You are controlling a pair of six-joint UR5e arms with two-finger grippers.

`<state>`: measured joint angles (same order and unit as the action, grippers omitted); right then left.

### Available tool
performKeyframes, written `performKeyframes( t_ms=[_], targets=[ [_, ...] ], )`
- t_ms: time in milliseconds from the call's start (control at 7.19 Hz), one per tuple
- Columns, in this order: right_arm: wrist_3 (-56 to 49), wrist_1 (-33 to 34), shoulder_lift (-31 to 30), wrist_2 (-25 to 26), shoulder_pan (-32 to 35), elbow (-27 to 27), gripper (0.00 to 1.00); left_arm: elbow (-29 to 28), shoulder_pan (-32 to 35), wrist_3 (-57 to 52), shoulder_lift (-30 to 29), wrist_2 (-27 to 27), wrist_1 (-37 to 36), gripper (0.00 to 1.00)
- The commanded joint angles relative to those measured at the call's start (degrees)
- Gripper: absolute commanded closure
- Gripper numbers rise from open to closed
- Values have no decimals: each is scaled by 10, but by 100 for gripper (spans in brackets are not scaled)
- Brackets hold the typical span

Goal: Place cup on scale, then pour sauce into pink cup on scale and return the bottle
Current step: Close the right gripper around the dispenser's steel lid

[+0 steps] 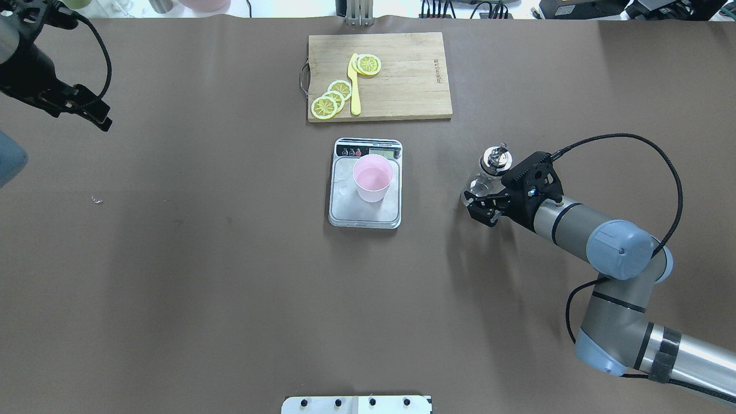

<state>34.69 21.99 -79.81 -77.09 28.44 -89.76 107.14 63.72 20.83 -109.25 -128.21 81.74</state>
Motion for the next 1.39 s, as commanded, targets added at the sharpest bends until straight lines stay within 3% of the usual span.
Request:
performKeyframes(
  t_ms=[0, 1252],
  targets=[
    [-1, -61, 1, 0, -1, 28, 6, 0, 0, 1, 0, 1, 0, 2],
    [-1, -69, 12, 5, -1, 40, 10, -1, -1, 0, -1, 1, -1, 2]
  ],
)
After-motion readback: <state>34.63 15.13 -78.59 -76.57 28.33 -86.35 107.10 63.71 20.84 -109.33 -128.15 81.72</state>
